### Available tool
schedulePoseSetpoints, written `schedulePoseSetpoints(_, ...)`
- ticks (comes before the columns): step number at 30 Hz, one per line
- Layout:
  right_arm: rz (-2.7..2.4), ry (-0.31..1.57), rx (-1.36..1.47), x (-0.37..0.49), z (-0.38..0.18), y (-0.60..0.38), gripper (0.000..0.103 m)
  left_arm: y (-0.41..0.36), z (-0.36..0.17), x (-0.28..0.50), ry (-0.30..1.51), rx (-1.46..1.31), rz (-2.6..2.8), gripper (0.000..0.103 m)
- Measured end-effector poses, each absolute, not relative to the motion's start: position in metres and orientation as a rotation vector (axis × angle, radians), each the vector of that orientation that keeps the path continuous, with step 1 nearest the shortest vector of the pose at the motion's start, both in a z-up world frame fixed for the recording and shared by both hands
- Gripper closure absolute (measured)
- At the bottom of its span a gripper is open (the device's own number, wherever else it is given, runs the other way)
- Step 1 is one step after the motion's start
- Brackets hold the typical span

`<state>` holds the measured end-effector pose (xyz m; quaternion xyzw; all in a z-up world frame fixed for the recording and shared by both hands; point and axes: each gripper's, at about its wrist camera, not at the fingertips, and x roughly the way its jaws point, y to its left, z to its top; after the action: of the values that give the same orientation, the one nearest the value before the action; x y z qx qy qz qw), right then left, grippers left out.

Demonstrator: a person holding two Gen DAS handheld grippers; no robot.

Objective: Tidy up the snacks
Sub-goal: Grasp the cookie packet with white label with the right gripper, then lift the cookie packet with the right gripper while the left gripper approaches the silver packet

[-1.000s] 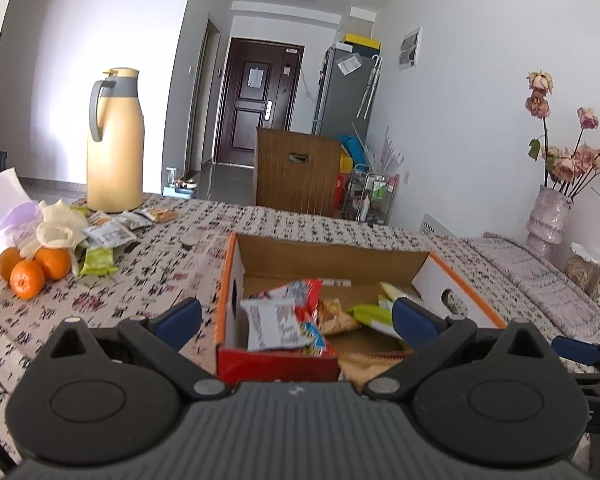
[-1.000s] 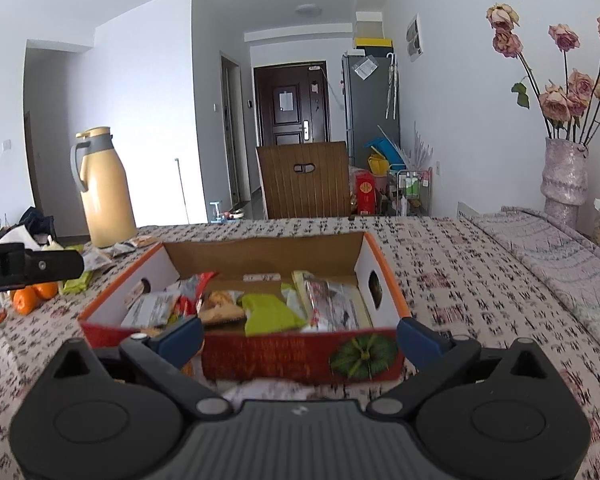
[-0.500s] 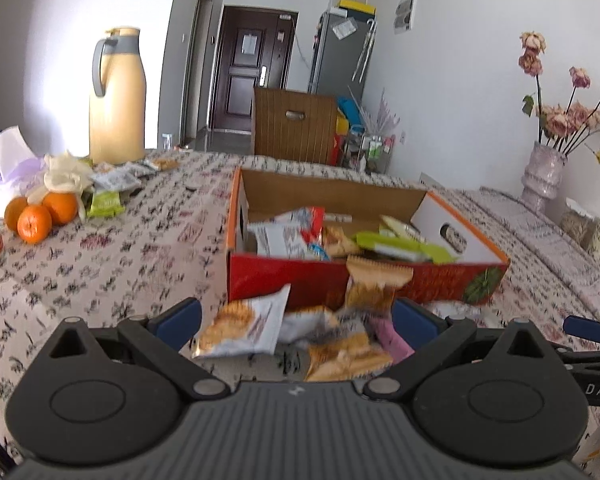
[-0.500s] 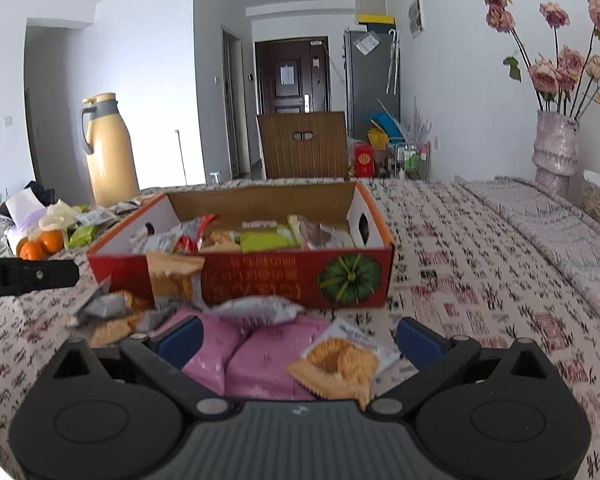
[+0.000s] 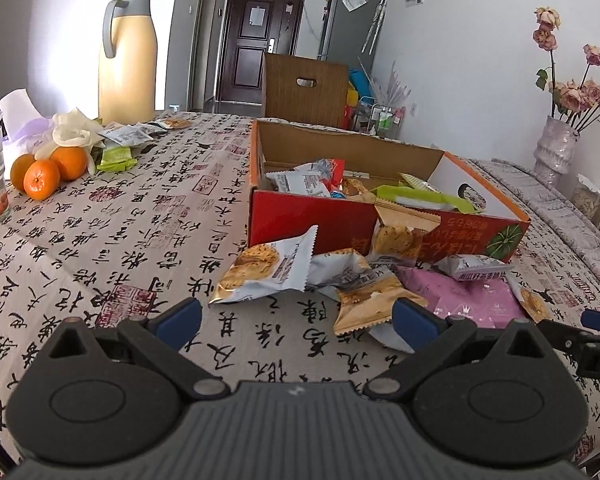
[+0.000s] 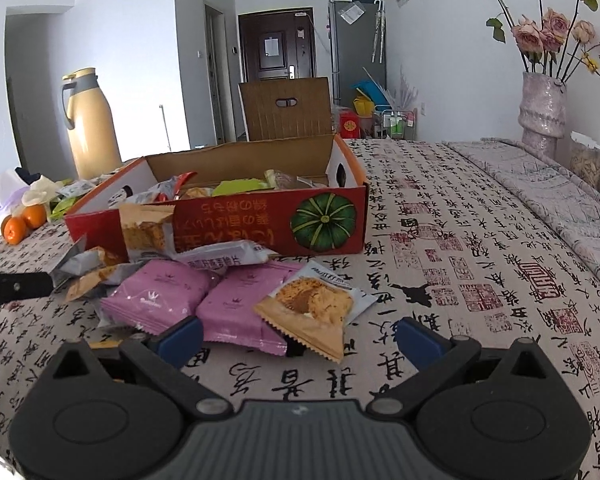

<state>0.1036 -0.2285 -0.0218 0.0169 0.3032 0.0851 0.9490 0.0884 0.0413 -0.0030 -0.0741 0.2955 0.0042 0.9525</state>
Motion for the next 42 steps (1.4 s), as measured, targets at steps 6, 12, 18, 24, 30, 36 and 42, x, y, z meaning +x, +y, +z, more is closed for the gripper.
schedulePoseSetpoints(6,0.161,0.608,0.052,0.118,-0.016,-0.233,0.001,0.04,-0.003,0.09,0.601,-0.148,0.006,0.0)
schedulePoseSetpoints(12,0.128,0.635,0.096,0.148,-0.017,-0.239,0.016,0.04,-0.003,0.09,0.602,-0.147,0.008,0.0)
schedulePoseSetpoints(18,0.104,0.702,0.145,0.169,-0.031,-0.241,0.034,0.04,-0.003,0.091,0.602,-0.148,0.011,0.0)
schedulePoseSetpoints(24,0.125,0.699,0.16,0.163,-0.037,-0.247,0.036,0.041,-0.004,0.093,0.607,-0.151,0.012,0.0)
schedulePoseSetpoints(30,0.091,0.701,0.116,0.157,-0.043,-0.26,0.059,0.04,-0.005,0.095,0.609,-0.151,0.006,0.0)
schedulePoseSetpoints(36,0.088,0.677,-0.013,0.151,-0.045,-0.247,0.059,0.038,-0.005,0.095,0.609,-0.15,0.006,0.0)
schedulePoseSetpoints(42,0.07,0.65,-0.053,0.145,-0.044,-0.24,0.066,0.04,-0.004,0.095,0.607,-0.152,0.015,0.0)
